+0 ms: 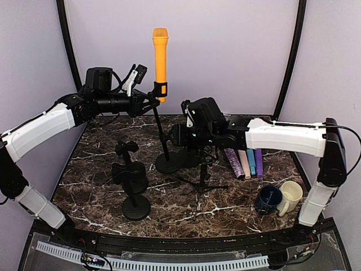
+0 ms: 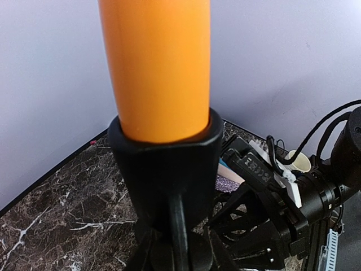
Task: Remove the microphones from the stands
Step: Unscrew the knob on the stand of the microphone stand.
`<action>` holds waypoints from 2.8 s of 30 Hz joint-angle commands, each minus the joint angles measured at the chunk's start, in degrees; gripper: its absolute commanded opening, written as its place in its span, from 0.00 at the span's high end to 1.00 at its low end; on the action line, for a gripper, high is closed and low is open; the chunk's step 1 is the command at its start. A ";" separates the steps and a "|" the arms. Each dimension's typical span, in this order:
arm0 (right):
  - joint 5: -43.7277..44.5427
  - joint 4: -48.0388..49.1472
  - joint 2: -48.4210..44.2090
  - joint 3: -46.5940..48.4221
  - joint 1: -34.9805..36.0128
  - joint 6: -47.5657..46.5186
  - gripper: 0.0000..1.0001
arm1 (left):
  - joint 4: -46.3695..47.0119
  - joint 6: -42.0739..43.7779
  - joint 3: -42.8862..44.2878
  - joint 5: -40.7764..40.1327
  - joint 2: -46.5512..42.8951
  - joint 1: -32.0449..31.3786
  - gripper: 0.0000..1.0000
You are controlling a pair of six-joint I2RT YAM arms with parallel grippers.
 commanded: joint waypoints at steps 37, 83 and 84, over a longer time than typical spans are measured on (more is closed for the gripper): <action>2.35 -7.01 6.18 11.54 3.81 -9.64 0.56 | 4.96 -0.19 4.59 1.23 -0.97 0.00 1.00; 22.31 -14.26 12.48 18.82 9.03 -25.52 0.99 | 3.84 2.01 3.66 0.39 0.06 0.04 1.00; 24.11 -13.60 12.85 18.93 9.76 -27.84 1.00 | 3.82 2.47 3.60 0.32 0.15 0.06 1.00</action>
